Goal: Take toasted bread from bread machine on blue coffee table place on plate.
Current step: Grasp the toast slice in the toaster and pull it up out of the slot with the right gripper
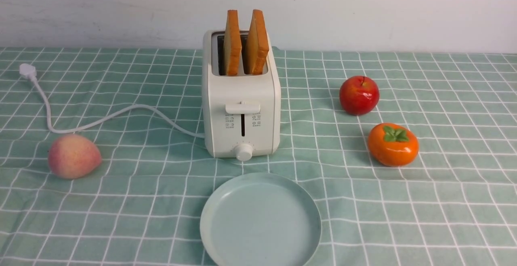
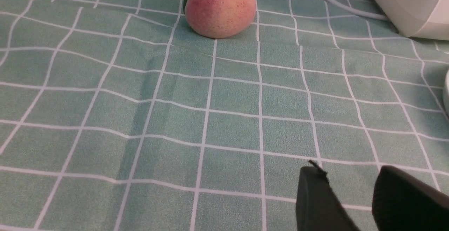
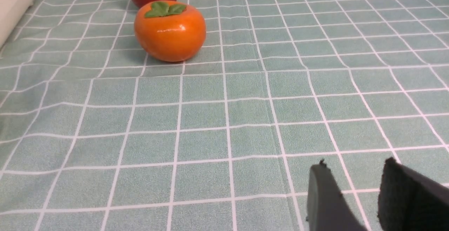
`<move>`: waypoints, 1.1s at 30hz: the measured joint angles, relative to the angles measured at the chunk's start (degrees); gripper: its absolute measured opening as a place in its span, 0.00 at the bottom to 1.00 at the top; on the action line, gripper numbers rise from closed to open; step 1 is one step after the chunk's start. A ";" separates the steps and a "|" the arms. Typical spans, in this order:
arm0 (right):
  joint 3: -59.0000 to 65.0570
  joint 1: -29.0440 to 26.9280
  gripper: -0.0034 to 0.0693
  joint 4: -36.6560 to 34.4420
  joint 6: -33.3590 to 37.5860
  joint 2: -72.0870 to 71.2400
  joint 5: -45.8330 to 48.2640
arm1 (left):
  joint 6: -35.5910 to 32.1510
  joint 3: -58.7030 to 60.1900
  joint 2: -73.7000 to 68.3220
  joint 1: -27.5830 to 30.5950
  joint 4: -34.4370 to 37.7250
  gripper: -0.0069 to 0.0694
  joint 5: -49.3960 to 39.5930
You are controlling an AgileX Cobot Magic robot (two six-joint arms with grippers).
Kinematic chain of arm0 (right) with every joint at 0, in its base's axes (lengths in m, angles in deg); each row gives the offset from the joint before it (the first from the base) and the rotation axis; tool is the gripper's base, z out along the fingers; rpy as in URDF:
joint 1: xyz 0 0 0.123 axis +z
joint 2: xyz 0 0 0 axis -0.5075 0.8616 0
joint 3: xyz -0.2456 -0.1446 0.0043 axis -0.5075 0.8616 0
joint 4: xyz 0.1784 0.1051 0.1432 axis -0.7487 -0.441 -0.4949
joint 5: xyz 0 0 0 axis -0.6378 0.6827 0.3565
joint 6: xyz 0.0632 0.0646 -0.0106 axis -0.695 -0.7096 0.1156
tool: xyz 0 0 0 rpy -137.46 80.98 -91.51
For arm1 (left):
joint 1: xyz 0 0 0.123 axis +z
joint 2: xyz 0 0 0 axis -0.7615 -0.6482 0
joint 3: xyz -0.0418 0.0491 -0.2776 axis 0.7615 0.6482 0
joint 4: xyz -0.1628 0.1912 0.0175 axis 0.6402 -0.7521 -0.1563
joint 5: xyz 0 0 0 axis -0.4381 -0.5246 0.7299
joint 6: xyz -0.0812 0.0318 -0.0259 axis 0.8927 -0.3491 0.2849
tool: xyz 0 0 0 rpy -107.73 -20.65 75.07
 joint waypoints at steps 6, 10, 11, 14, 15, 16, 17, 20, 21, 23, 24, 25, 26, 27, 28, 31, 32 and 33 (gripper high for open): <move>0.00 0.00 0.38 1.77 0.00 0.00 0.40 | 0.00 0.00 0.00 0.00 0.00 0.40 0.00; 0.00 0.00 0.38 2.66 0.00 0.00 0.40 | 0.00 0.00 0.00 0.00 0.00 0.40 0.00; 0.00 0.00 0.38 3.35 0.00 0.00 0.42 | 0.00 0.00 0.00 0.00 0.00 0.40 0.00; 0.00 0.00 0.38 8.05 0.00 0.00 0.36 | 0.00 0.00 0.00 0.00 0.00 0.40 0.00; 0.07 0.00 0.38 10.02 0.00 0.00 -0.07 | 0.00 0.00 0.00 0.00 0.00 0.40 0.00; 0.27 0.00 0.38 12.24 0.00 0.00 -1.00 | 0.00 0.00 0.00 0.00 0.00 0.40 0.00; 0.27 0.00 0.38 13.19 0.00 0.00 -1.45 | 0.00 0.00 0.00 0.00 0.00 0.40 0.00; 0.39 0.00 0.38 19.96 0.00 0.00 -10.71 | 0.00 0.00 0.00 0.00 0.00 0.40 0.00; 0.39 0.00 0.38 21.82 0.00 0.00 -15.87 | 0.00 0.00 0.00 0.00 0.00 0.40 0.00; 0.39 0.00 0.38 23.58 0.00 0.00 -21.41 | 0.00 0.00 0.00 0.00 0.00 0.40 0.00; 0.39 0.00 0.38 25.62 0.00 0.00 -28.23 | 0.00 0.00 0.00 0.00 0.00 0.40 0.00; 0.39 0.00 0.38 27.11 0.00 0.00 -34.01 | 0.00 0.00 0.00 0.00 0.00 0.40 0.00; 0.39 0.00 0.38 29.10 0.00 0.00 -38.69 | 0.00 0.00 0.00 0.00 0.00 0.40 0.00; 0.39 0.00 0.38 30.43 0.00 0.00 -42.38 | 0.00 0.00 0.00 0.00 0.00 0.40 0.00; 0.39 0.00 0.38 30.78 0.00 0.00 -43.29 | 0.00 0.00 0.00 0.00 0.00 0.40 0.00; 0.39 0.00 0.38 35.10 -2.03 0.00 -56.59 | 0.00 0.00 0.00 0.00 0.00 0.40 0.00; 0.39 0.00 0.38 34.68 -5.45 0.00 -58.82 | 0.00 0.00 0.00 0.00 0.00 0.40 0.00; 0.39 0.00 0.38 33.00 -8.90 0.00 -59.78 | 0.00 0.00 0.00 0.00 0.00 0.40 0.00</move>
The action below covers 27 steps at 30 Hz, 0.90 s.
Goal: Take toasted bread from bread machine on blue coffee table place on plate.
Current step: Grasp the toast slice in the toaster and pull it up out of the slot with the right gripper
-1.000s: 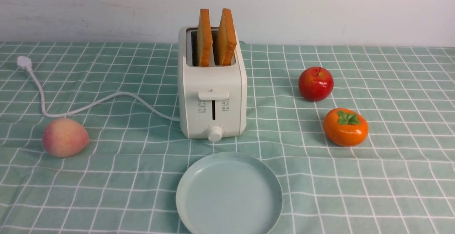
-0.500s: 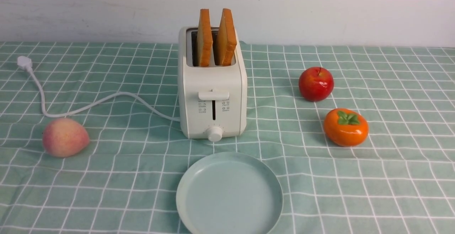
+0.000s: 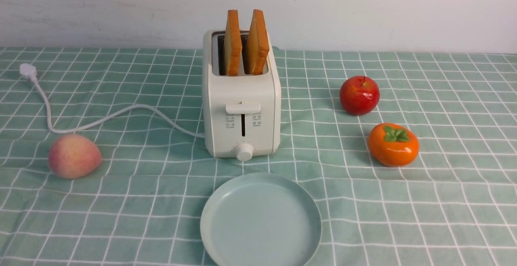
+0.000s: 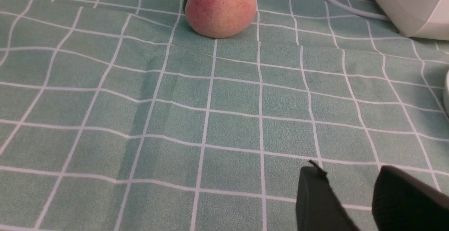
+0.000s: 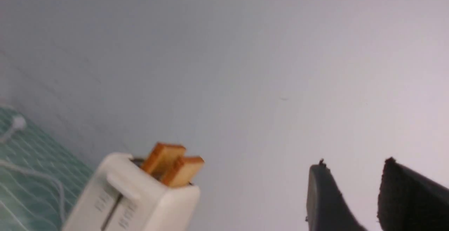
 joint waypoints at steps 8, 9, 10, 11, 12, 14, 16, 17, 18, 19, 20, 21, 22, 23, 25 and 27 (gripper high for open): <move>-12.72 0.00 0.38 -35.58 -17.92 0.18 18.19 | 0.00 0.00 0.00 0.00 0.00 0.40 0.00; -16.05 0.00 0.38 -37.60 -15.86 0.56 21.27 | 0.00 0.00 0.00 0.00 0.00 0.40 0.00; -19.50 0.00 0.38 -39.39 -11.79 1.64 25.08 | 0.00 0.00 0.00 0.00 0.00 0.40 0.00; -23.06 0.00 0.38 -40.05 -8.83 2.65 27.10 | 0.00 0.00 0.00 0.00 0.00 0.40 0.00; -25.20 0.00 0.38 -40.51 -5.94 3.86 29.00 | 0.00 0.00 0.00 0.00 0.00 0.40 0.00; -33.11 0.00 0.38 -41.17 -0.28 8.09 34.05 | 0.00 0.00 0.00 0.00 0.00 0.40 0.00; -39.38 0.00 0.38 -41.29 2.55 11.82 38.38 | 0.00 0.00 0.00 0.00 0.00 0.40 0.00; -42.64 0.00 0.38 -41.21 3.47 14.94 42.65 | 0.00 0.00 0.00 0.00 0.00 0.40 0.00; -45.63 0.00 0.38 -40.79 3.80 17.76 46.69 | 0.00 0.00 0.00 0.00 0.00 0.40 0.00; -48.34 0.00 0.38 -40.31 3.86 20.71 51.13 | 0.00 0.00 0.00 0.00 0.00 0.40 0.00; -50.70 0.00 0.38 -39.80 3.86 23.18 54.86 | 0.00 0.00 0.00 0.00 0.00 0.40 0.00; -51.93 0.00 0.38 -39.38 3.86 25.69 58.65 | 0.00 0.00 0.00 0.00 0.00 0.40 0.00; -53.34 0.00 0.38 -39.01 3.86 28.18 62.52 | 0.00 0.00 0.00 0.00 0.00 0.40 0.00; -54.92 0.00 0.38 -38.43 3.90 31.14 67.24 | 0.00 0.00 0.00 0.00 0.00 0.40 0.00; -55.97 0.00 0.38 -37.59 4.03 37.27 75.32 | 0.00 0.00 0.00 0.00 0.00 0.40 0.00; -56.07 0.00 0.38 -37.65 4.03 41.11 77.83 | 0.00 0.00 0.00 0.00 0.00 0.40 0.00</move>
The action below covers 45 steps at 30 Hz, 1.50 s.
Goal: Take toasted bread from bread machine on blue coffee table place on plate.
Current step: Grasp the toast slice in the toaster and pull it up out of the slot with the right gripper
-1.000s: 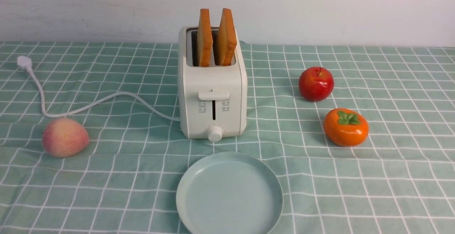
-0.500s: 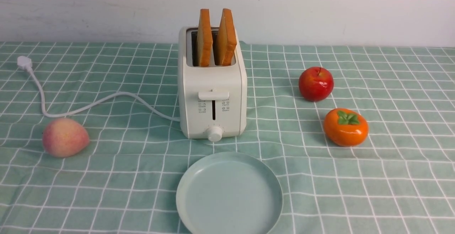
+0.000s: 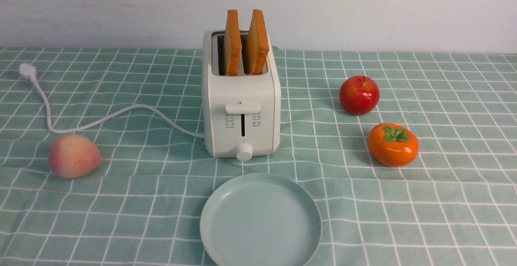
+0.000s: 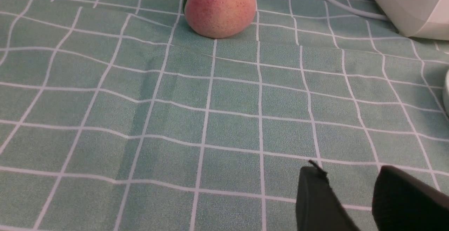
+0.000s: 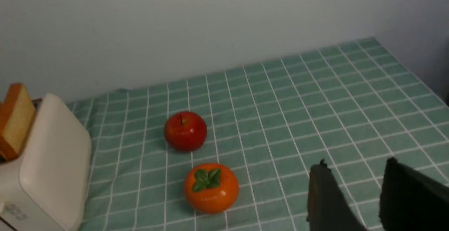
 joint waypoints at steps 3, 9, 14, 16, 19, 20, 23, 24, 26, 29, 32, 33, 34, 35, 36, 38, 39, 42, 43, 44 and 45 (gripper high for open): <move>-0.06 0.00 0.38 -2.82 0.02 5.25 0.92 | 0.00 0.00 0.00 0.00 0.00 0.40 0.00; -0.19 0.00 0.38 -22.96 12.92 14.69 3.82 | 0.00 0.00 0.00 0.00 0.00 0.40 0.00; -2.17 0.06 0.38 -42.85 35.33 22.39 8.50 | 0.00 0.00 0.00 0.00 0.00 0.40 0.00; -3.82 0.06 0.38 -50.14 42.19 25.17 10.29 | 0.00 0.00 0.00 0.00 0.00 0.40 0.00; -8.40 0.06 0.38 -55.94 47.02 29.25 12.23 | 0.00 0.00 0.00 0.00 0.00 0.40 0.00; -10.00 0.12 0.38 -56.33 47.41 29.94 12.36 | 0.00 0.00 0.00 0.00 0.00 0.40 0.00; -15.18 1.50 0.40 -56.22 47.79 32.24 12.29 | 0.00 0.00 0.00 0.00 0.00 0.40 0.00; -15.91 1.66 0.40 -56.15 47.79 32.50 12.29 | 0.00 0.00 0.00 0.00 0.00 0.40 0.00; -20.42 4.36 0.41 -55.28 47.66 34.25 11.60 | 0.00 0.00 0.00 0.00 0.00 0.40 0.00; -25.08 8.26 0.43 -53.52 47.35 36.78 9.83 | 0.00 0.00 0.00 0.00 0.00 0.40 0.00; -29.72 13.04 0.44 -49.63 45.51 41.13 6.39 | 0.00 0.00 0.00 0.00 0.00 0.40 0.00; -30.91 14.16 0.45 -47.97 44.36 42.59 5.27 | 0.00 0.00 0.00 0.00 0.00 0.40 0.00; -32.09 15.47 0.46 -46.48 42.64 44.14 4.52 | 0.00 0.00 0.00 0.00 0.00 0.40 0.00; -33.84 16.88 0.48 -44.21 40.79 46.56 3.22 | 0.00 0.00 0.00 0.00 0.00 0.40 0.00; -35.27 17.89 0.50 -42.54 38.92 48.64 1.92 | 0.00 0.00 0.00 0.00 0.00 0.40 0.00; -37.64 19.33 0.54 -40.59 36.01 52.35 -0.91 | 0.00 0.00 0.00 0.00 0.00 0.40 0.00; -38.98 20.10 0.58 -40.22 35.10 54.74 -3.10 | 0.00 0.00 0.00 0.00 0.00 0.40 0.00; -40.99 21.69 0.64 -40.18 34.91 59.40 -8.71 | 0.00 0.00 0.00 0.00 0.00 0.40 0.00; -41.39 22.40 0.66 -40.18 34.96 61.31 -11.29 | 0.00 0.00 0.00 0.00 0.00 0.40 0.00; -41.66 22.96 0.67 -40.46 35.00 62.78 -13.39 | 0.00 0.00 0.00 0.00 0.00 0.40 0.00; -41.81 23.36 0.67 -40.89 35.00 64.13 -15.03 | 0.00 0.00 0.00 0.00 0.00 0.40 0.00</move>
